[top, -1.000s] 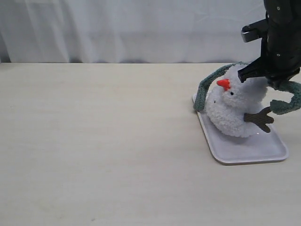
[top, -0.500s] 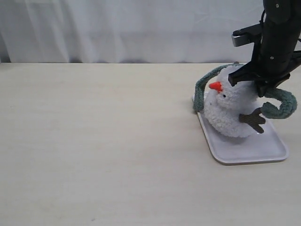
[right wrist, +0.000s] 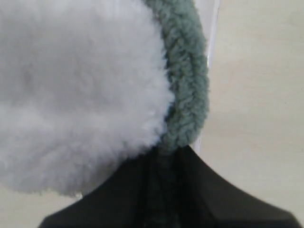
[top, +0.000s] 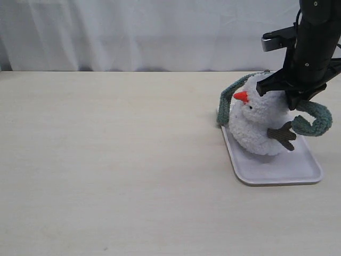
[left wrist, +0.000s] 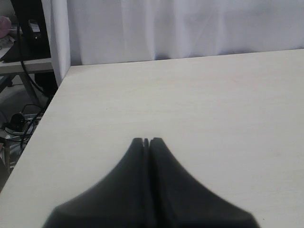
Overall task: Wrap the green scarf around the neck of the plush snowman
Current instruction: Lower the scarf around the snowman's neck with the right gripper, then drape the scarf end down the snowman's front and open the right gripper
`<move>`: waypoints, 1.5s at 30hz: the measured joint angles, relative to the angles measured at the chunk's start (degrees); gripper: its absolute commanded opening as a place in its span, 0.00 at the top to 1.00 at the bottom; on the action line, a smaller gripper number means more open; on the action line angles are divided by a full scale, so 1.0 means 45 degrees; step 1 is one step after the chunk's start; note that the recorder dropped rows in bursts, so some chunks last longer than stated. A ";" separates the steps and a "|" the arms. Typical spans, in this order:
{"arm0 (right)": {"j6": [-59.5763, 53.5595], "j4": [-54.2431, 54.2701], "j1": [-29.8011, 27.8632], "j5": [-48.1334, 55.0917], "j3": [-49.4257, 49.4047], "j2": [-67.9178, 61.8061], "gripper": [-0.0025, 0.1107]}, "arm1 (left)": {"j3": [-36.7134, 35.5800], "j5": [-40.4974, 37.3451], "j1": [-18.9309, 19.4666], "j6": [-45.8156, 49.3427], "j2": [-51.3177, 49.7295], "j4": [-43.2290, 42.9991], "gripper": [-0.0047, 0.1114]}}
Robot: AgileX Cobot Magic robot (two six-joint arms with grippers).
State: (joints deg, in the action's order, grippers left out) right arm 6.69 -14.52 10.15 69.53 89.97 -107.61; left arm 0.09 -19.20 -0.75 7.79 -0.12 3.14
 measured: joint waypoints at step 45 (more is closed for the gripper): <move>-0.3279 1.1370 -0.2669 0.0000 0.0000 0.0623 0.81 | 0.0000 0.0000 0.0000 0.0000 0.0000 0.0000 0.96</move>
State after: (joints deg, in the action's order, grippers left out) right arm -8.07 36.64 -1.86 69.53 89.97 -104.80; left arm 0.09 -19.20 -0.75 7.79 -0.12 3.14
